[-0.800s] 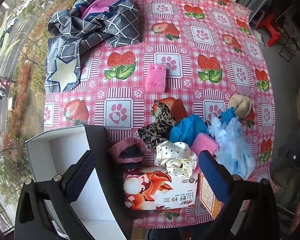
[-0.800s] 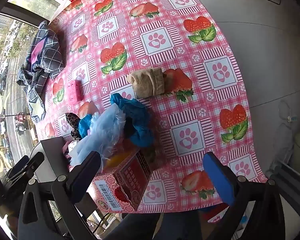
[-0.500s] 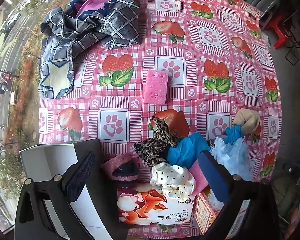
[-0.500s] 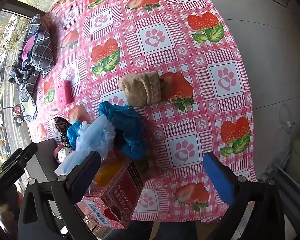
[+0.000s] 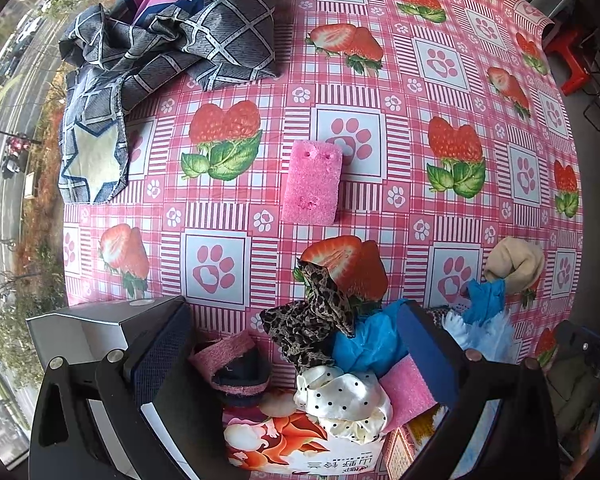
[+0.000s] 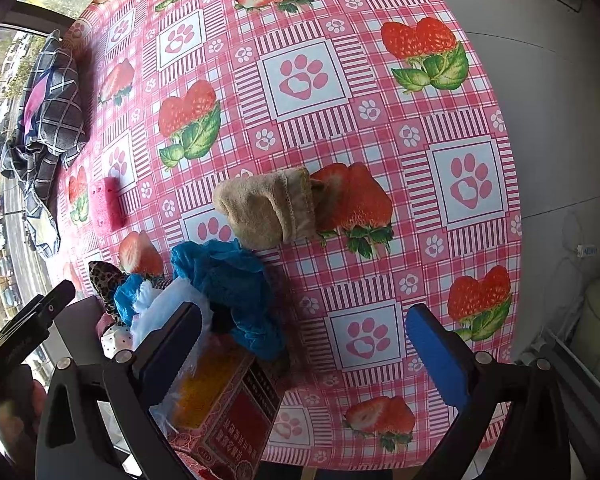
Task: Organize soft objects
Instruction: 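Move the left tool toward the pink foam sponge while the right tool approaches the beige glove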
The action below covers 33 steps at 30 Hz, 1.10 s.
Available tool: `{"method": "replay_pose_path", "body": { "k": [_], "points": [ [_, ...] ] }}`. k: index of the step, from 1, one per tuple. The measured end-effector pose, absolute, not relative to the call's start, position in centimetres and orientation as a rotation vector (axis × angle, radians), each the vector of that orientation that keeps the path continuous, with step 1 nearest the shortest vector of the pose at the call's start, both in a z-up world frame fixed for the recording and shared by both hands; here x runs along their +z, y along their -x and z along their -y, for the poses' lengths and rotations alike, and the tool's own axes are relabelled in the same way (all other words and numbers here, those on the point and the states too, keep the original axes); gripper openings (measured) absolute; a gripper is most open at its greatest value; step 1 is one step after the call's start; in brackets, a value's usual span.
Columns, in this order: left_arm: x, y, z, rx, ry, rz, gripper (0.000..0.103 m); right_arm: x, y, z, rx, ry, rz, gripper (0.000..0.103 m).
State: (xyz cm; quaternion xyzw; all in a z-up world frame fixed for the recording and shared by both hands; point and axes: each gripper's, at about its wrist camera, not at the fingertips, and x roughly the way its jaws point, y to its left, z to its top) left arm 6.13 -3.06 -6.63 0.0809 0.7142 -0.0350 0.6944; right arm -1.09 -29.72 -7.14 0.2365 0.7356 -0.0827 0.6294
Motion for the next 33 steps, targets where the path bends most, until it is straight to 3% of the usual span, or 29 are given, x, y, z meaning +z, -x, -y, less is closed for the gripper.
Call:
{"method": "replay_pose_path", "body": {
  "k": [33],
  "points": [
    [-9.4, -8.4, 3.2, -0.066, -0.214, -1.626, 0.102, -9.9, -0.4, 29.8, -0.186, -0.525, -1.745, 0.103]
  ]
}}
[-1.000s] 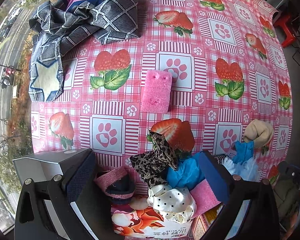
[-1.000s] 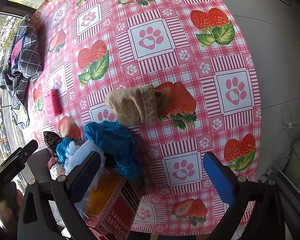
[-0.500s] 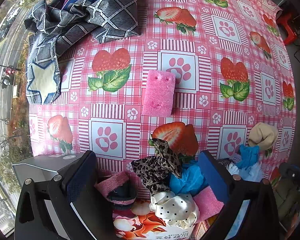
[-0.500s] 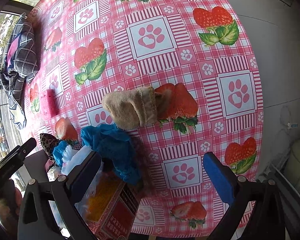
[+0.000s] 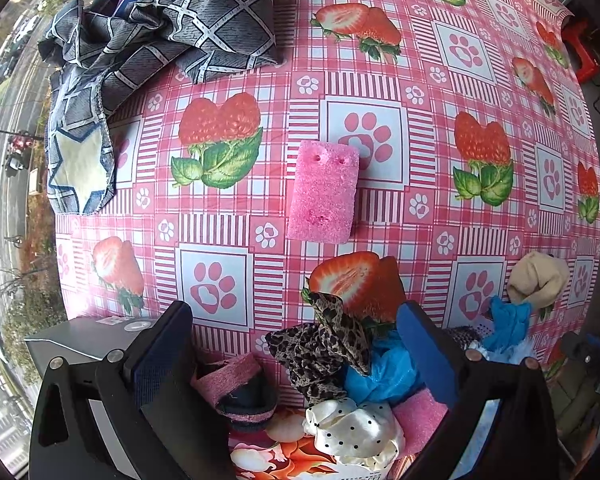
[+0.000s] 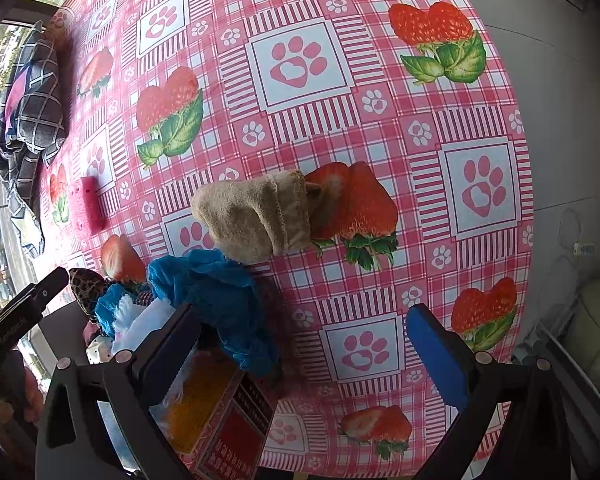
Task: Organize soft objects
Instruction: 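Move the left tool toward the pink foam sponge while the right tool approaches the beige glove, then grasp the pink foam sponge with the left tool while the right tool grasps the beige glove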
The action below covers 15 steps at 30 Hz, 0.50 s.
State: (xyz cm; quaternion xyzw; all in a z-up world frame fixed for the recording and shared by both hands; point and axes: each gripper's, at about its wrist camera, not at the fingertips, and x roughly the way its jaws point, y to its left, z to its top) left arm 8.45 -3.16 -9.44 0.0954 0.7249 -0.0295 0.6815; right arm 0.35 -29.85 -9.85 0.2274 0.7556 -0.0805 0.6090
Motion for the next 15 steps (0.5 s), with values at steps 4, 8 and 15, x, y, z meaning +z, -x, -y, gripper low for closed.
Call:
{"method": "replay_pose_path", "body": {
  "k": [4, 8, 15],
  "points": [
    [-9.7, -8.9, 3.0, -0.049, -0.231, -1.628, 0.102, -10.2, -0.5, 30.0, -0.183, -0.531, -1.746, 0.103],
    [-10.1, -9.8, 3.0, -0.029, -0.242, -1.623, 0.102, -10.5, -0.6, 30.4, -0.178, -0.562, -1.734, 0.103],
    [-11.7, -11.3, 3.2, -0.040, -0.245, -1.613, 0.102, -11.2, -1.5, 30.3, -0.146, -0.588, -1.690, 0.103]
  ]
}}
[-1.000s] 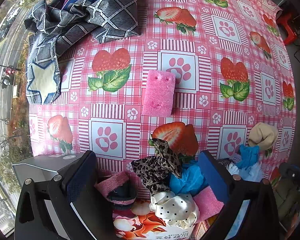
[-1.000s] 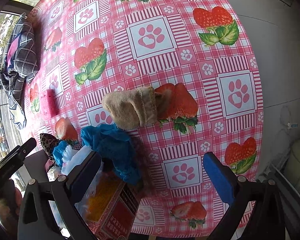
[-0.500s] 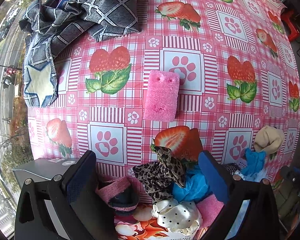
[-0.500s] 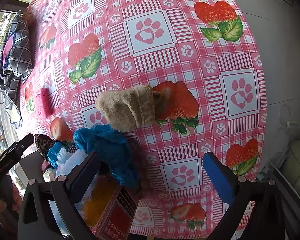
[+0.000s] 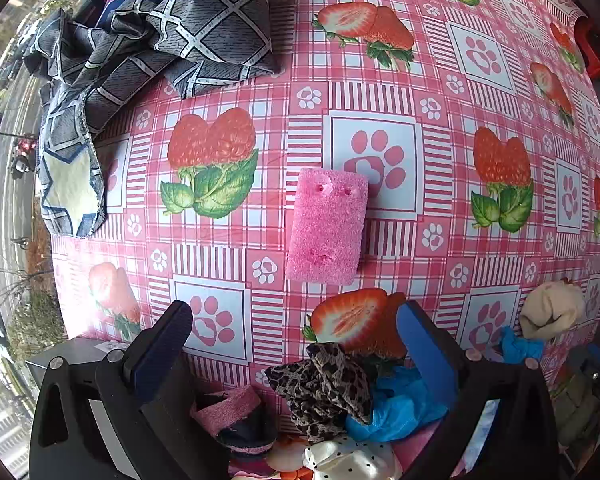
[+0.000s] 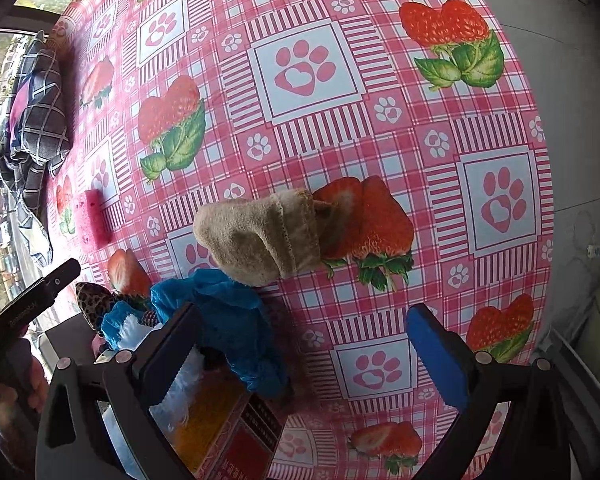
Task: Organize soft objects
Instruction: 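Grasp the pink foam sponge with the left tool while the right tool grasps the beige glove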
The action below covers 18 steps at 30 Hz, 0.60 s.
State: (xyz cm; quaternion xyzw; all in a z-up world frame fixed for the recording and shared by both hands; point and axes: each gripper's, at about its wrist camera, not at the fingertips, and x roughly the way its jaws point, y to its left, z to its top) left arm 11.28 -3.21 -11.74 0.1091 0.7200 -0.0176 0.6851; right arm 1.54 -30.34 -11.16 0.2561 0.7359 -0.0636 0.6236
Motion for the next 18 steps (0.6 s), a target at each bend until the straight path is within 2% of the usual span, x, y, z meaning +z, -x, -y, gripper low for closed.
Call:
{"method": "replay_pose_path", "body": {
  "k": [14, 18],
  "points": [
    [-18.3, -13.1, 4.3, -0.091, -0.251, -1.621, 0.102, -15.5, -3.6, 29.5, -0.148, -0.555, -1.665, 0.103],
    [-19.7, -13.2, 4.9, -0.095, -0.215, -1.631, 0.098, -16.3, -3.8, 29.3, -0.162, -0.509, -1.670, 0.103]
  ]
}}
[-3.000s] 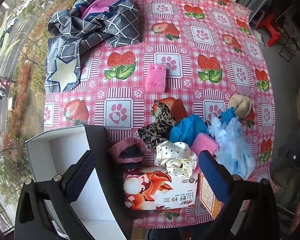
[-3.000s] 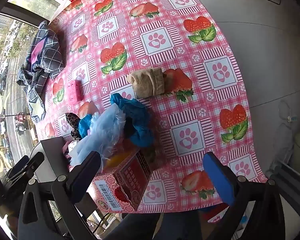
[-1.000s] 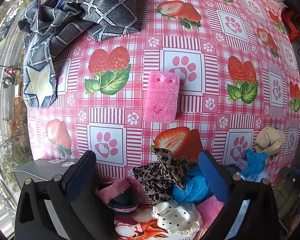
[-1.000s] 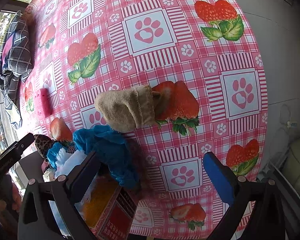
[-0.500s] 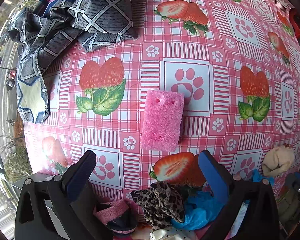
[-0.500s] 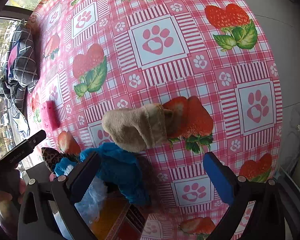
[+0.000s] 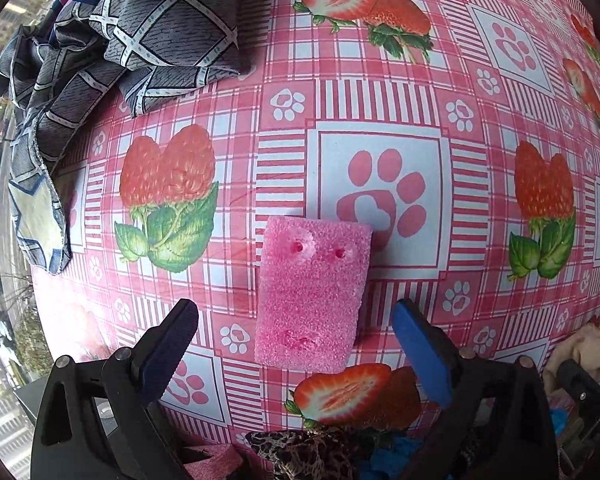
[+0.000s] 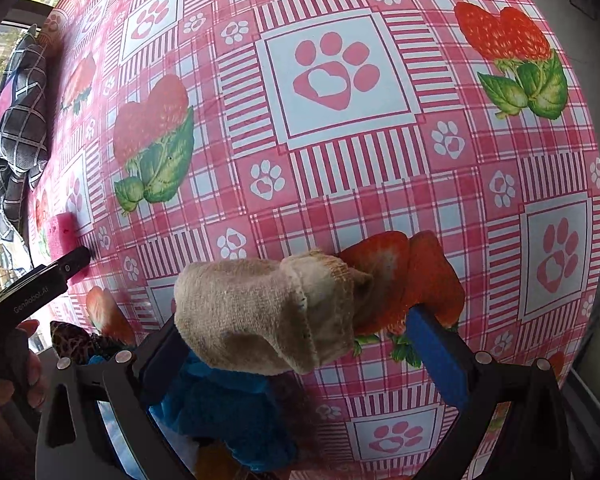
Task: Organize soft objects
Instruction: 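Grasp the pink foam sponge with the left tool while the right tool grasps the beige glove, then carry the sponge and glove with both tools over the open white box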
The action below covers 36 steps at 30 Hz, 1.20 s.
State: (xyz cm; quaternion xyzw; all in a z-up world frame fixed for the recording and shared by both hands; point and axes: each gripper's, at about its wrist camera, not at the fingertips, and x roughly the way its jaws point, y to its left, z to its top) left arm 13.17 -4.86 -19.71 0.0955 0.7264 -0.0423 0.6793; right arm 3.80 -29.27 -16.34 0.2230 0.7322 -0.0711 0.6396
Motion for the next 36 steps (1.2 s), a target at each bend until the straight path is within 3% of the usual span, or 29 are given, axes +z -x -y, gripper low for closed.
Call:
{"method": "replay_pose_path", "body": {
  "k": [4, 6, 7, 9, 11, 24, 36],
  "points": [
    [-19.8, -13.6, 5.7, -0.106, -0.243, -1.615, 0.092, -16.5, -3.7, 28.4, -0.177, -0.461, -1.662, 0.101],
    [-19.6, -13.8, 5.1, -0.128, -0.236, -1.613, 0.079, -16.4, -3.6, 27.9, -0.167, -0.433, -1.661, 0.075],
    [-19.6, -13.8, 5.1, -0.144, -0.220, -1.618, 0.074, -16.4, -3.5, 27.6, -0.173, -0.411, -1.664, 0.072],
    [-19.6, -13.5, 5.6, -0.169, -0.191, -1.626, 0.048, -16.2, -3.5, 27.1, -0.163, -0.401, -1.659, 0.051],
    [-19.5, -13.5, 6.0, -0.156, -0.207, -1.615, 0.047, -15.9, -3.4, 27.3, -0.148, -0.433, -1.650, 0.044],
    [-11.1, -8.5, 8.1, -0.274, -0.214, -1.442, 0.046, -10.3, 0.4, 31.5, -0.153, -0.543, -1.567, 0.044],
    [-1.1, 0.6, 19.5, -0.546, -0.329, -1.358, 0.046, -7.5, 7.7, 35.9, -0.175, -0.584, -1.559, 0.044]
  ]
}}
